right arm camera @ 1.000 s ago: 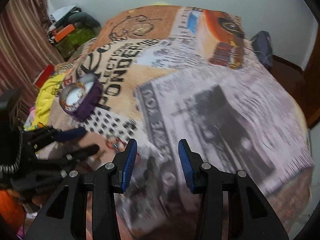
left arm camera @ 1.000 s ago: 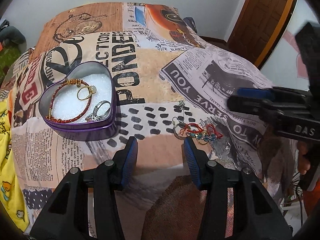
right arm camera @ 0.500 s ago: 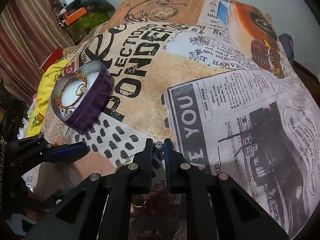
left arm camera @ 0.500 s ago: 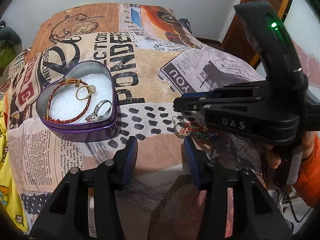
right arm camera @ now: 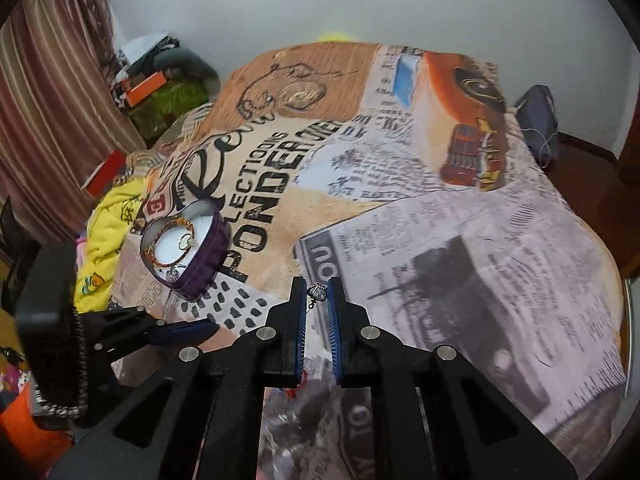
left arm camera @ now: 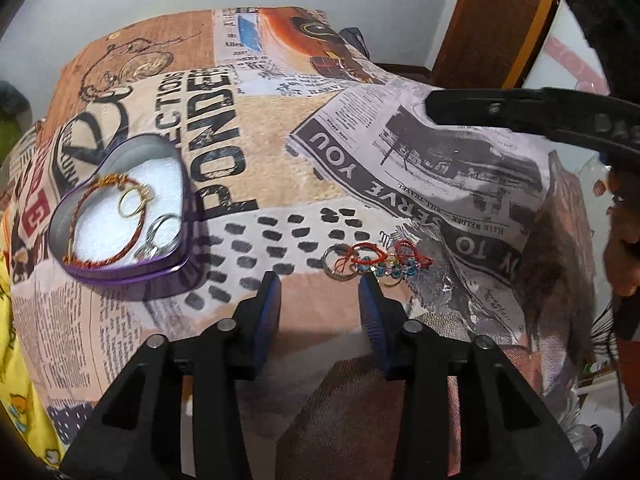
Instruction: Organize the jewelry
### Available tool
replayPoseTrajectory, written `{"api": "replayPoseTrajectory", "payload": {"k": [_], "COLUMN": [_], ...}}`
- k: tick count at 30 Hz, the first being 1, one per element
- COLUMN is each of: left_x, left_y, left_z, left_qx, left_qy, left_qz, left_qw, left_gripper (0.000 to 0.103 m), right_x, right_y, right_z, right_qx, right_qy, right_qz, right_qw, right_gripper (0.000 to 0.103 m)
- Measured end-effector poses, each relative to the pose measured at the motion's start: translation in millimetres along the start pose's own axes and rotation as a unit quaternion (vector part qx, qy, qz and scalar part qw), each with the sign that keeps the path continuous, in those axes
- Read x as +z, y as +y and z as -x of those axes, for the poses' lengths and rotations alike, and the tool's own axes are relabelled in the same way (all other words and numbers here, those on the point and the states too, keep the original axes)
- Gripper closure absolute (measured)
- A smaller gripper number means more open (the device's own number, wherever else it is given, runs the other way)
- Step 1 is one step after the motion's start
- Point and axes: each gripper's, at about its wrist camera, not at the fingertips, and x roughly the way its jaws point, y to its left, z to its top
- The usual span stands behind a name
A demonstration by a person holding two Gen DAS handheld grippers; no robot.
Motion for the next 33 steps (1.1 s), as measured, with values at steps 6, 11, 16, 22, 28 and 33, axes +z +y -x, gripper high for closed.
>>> {"api": "replayPoseTrajectory", "payload": {"k": [6, 11, 16, 22, 28, 33], "left_x": [9, 13, 9, 8, 9, 8], "left_y": [-10, -14, -9, 1, 11, 24], "left_z": [-11, -13, -3, 28, 63, 89], "left_qx": [0.003, 0.005, 0.007, 0.023, 0.053, 0.065], "left_qy": [0.002, -0.001, -0.005, -0.035, -0.074, -0.099], "left_qz": [-0.022, -0.026, -0.003, 0.013, 0.019, 0.031], "left_qw": [0.9997, 0.9997, 1.0, 0.999, 0.9957, 0.9925], "left_gripper": [0.082, 0.083, 0.083, 0.083, 0.083, 0.083], "right_x": [-10, -19, -22, -18, -7, 1], "right_y": [-10, -17, -16, -7, 12, 35], "right_z": [1, 3, 7, 14, 23, 27], "right_qx": [-0.011, -0.006, -0.002, 0.003, 0.012, 0.025], "right_qy": [0.005, 0.011, 0.009, -0.002, -0.022, -0.035], "right_qz": [-0.016, -0.027, -0.029, -0.019, -0.003, 0.016], "right_qw": [1.0, 1.0, 1.0, 1.0, 1.0, 0.999], "right_gripper": [0.094, 0.094, 0.094, 0.094, 0.094, 0.094]}}
